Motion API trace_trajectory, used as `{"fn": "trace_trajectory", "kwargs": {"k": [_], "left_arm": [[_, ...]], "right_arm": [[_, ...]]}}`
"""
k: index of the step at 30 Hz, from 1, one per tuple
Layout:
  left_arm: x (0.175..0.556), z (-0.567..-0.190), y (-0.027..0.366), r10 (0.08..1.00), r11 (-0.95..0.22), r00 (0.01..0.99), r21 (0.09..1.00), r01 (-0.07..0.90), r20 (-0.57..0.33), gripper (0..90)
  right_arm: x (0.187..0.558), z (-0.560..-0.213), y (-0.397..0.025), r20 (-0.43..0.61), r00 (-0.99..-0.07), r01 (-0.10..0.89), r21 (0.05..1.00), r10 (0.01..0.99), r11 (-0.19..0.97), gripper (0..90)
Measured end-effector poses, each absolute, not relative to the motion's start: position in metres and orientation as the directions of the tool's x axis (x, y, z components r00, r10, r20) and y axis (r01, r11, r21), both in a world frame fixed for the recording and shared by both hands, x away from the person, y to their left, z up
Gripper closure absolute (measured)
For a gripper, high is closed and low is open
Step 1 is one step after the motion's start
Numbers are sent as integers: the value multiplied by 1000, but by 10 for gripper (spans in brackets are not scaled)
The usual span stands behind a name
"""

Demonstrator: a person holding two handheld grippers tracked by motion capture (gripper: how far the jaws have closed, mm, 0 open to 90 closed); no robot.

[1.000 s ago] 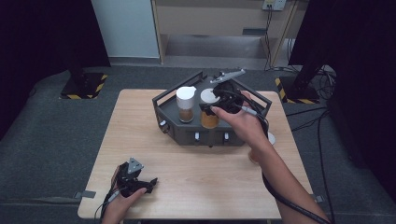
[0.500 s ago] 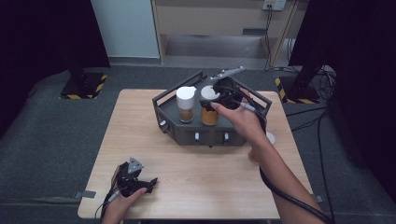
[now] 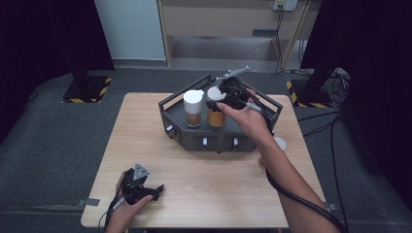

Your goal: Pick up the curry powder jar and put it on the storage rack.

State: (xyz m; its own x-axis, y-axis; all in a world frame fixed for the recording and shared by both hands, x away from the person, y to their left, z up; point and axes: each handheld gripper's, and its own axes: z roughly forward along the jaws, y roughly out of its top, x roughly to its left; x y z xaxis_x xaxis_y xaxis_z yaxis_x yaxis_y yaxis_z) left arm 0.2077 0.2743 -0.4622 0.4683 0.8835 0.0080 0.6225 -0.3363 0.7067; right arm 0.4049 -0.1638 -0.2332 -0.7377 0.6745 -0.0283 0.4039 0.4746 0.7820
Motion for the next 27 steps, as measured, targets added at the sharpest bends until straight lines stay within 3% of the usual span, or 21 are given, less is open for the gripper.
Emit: {"fn": "trace_trajectory", "kwargs": {"k": [27], "left_arm": [[209,-462,274,883,-338,470,707,621,9,0]], "right_arm": [[418,-252,-173,-8,-716,438,773,699,458,338]]}}
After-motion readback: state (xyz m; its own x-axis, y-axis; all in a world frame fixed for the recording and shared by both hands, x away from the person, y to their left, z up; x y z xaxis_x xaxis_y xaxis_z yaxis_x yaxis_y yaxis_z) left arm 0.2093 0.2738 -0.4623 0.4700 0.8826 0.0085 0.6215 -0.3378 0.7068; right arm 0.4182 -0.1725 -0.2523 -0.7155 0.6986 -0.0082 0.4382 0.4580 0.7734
